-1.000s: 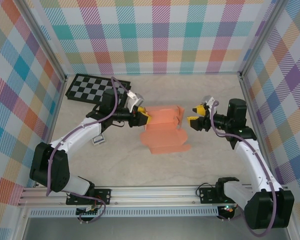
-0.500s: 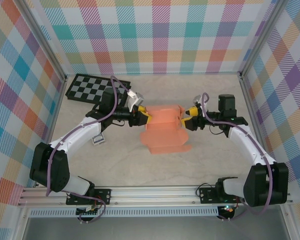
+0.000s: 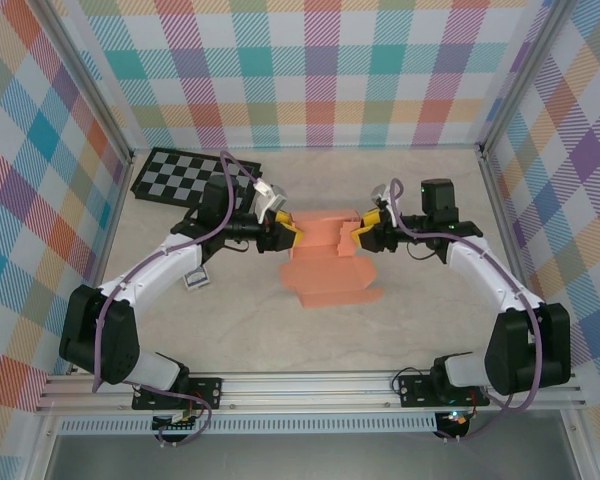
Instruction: Fold the paper box
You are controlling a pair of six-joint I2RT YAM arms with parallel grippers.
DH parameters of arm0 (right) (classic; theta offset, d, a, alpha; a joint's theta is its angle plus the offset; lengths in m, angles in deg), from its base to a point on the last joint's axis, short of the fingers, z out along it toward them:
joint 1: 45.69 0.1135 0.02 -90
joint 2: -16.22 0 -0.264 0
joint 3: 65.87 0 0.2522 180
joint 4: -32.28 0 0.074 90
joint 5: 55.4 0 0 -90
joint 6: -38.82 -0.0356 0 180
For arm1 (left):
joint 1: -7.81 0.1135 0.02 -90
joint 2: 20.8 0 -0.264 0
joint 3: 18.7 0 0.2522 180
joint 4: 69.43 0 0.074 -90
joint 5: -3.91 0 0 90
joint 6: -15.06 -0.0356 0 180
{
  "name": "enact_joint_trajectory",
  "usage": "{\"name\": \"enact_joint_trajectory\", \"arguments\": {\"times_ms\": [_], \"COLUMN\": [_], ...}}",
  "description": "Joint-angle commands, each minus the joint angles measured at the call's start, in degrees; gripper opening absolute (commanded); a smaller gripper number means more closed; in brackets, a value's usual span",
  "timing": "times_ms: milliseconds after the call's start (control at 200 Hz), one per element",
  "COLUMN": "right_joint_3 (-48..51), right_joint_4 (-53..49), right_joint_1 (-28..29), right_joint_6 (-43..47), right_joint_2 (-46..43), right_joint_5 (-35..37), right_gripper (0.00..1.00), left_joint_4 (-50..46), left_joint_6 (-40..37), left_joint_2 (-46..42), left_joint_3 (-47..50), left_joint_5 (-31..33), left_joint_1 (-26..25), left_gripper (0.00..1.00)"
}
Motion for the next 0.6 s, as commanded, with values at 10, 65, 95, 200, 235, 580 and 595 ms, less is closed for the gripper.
{"name": "enact_joint_trajectory", "arguments": {"times_ms": [10,65,95,200,235,580,595], "right_joint_3": [3.6,5.3,5.9,6.3,6.5,5.6,5.5], "right_joint_4": [10.6,13.8,14.8,15.2,15.9,21.5,21.5], "right_joint_1": [2.9,4.3,5.1,8.7,9.5,14.3,14.5], "right_joint_6": [-6.8,-8.9,-9.7,-10.8,-11.9,-20.8,-21.2], "right_joint_2": [-1.8,-2.6,-2.9,-2.5,-2.2,3.1,3.3], "right_joint_5": [9.2,13.8,16.4,26.4,28.7,43.2,44.0], "right_gripper": [0.40,0.38,0.38,0.38,0.38,0.30,0.29], "left_joint_4": [2.0,2.2,2.4,3.2,3.5,4.3,4.3], "left_joint_6": [0.8,1.0,1.2,1.8,1.9,2.4,2.5], "left_joint_2": [-0.9,-0.9,-0.9,-0.8,-0.8,-1.0,-1.0], "left_joint_3": [-1.1,-1.0,-0.9,-0.4,-0.3,0.9,0.9], "left_joint_5": [-1.0,-0.8,-0.6,-0.5,-0.5,0.1,0.2], "left_joint_1": [0.2,0.1,0.1,0.1,0.0,-0.5,-0.5], "left_gripper": [0.18,0.18,0.18,0.18,0.18,0.18,0.18]}}
